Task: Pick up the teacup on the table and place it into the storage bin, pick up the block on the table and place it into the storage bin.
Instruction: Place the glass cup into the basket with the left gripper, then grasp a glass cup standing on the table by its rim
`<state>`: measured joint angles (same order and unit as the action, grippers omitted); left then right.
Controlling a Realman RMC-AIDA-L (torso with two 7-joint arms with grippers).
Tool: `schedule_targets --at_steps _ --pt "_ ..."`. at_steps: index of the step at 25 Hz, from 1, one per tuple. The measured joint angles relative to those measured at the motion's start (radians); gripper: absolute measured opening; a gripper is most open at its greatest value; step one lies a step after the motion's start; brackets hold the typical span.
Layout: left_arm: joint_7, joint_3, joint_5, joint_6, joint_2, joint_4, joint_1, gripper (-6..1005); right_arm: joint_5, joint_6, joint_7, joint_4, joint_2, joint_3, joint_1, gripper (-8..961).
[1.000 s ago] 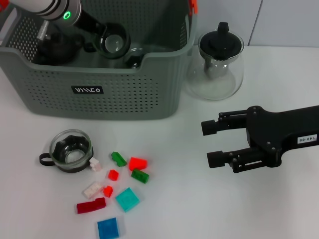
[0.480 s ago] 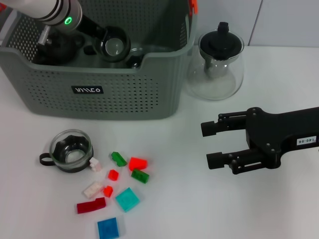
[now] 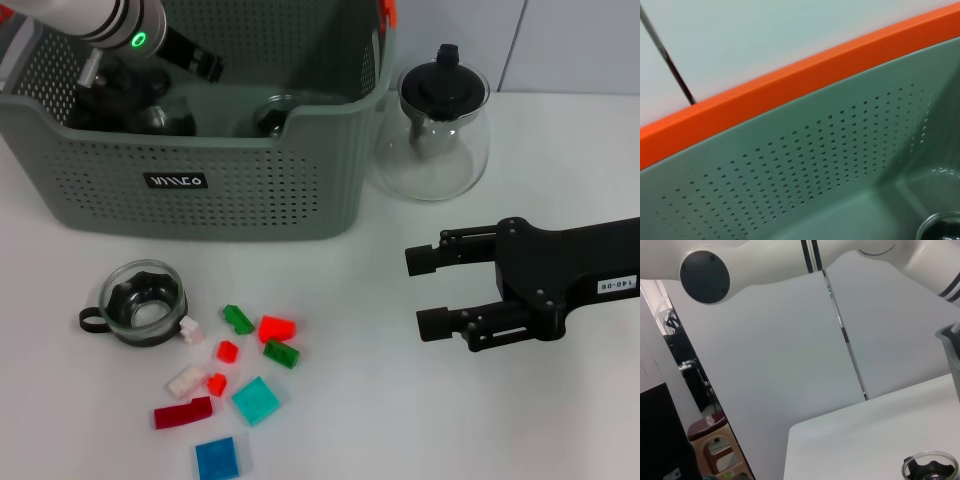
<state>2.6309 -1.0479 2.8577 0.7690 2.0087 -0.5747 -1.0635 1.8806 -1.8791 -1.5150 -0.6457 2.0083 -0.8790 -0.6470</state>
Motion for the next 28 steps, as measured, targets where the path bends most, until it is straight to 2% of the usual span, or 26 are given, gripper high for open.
schedule_targets --at_steps 3,6,11,14,17,19,20,21,24,28 --pt "0.001 0.001 0.000 0.002 0.000 -0.023 0.007 270 0.000 0.000 0.001 0.000 0.000 0.000 0.001 794" --pt "0.008 0.014 -0.005 0.029 0.005 -0.099 0.033 326 0.000 0.000 0.005 0.000 0.000 0.000 0.002 794" --pt "0.009 0.107 -0.033 0.163 0.043 -0.349 0.090 472 0.000 -0.005 0.007 0.000 -0.003 0.002 0.003 793" --pt "0.003 0.145 -0.124 0.248 0.054 -0.493 0.131 584 0.000 -0.008 0.009 0.000 -0.006 0.004 0.003 793" --pt "-0.010 0.171 -0.286 0.316 0.052 -0.610 0.188 704 0.000 -0.010 0.010 0.000 -0.010 0.005 0.005 793" --pt "-0.056 0.206 -0.469 0.373 0.045 -0.686 0.239 703 0.000 -0.012 0.012 0.000 -0.011 0.006 0.007 793" --pt "-0.056 0.206 -0.469 0.373 0.045 -0.686 0.239 703 0.000 -0.014 0.013 0.000 -0.012 0.007 0.007 793" --pt "-0.144 0.266 -0.696 0.446 0.036 -0.734 0.298 703 0.000 -0.018 0.014 0.000 -0.013 0.008 0.008 793" --pt "-0.256 0.337 -0.916 0.557 0.019 -0.746 0.355 701 -0.002 -0.028 0.019 0.000 -0.016 0.011 0.011 793" --pt "-0.405 0.416 -1.108 0.756 -0.002 -0.741 0.433 700 -0.006 -0.034 0.022 0.003 -0.023 0.032 0.018 793"
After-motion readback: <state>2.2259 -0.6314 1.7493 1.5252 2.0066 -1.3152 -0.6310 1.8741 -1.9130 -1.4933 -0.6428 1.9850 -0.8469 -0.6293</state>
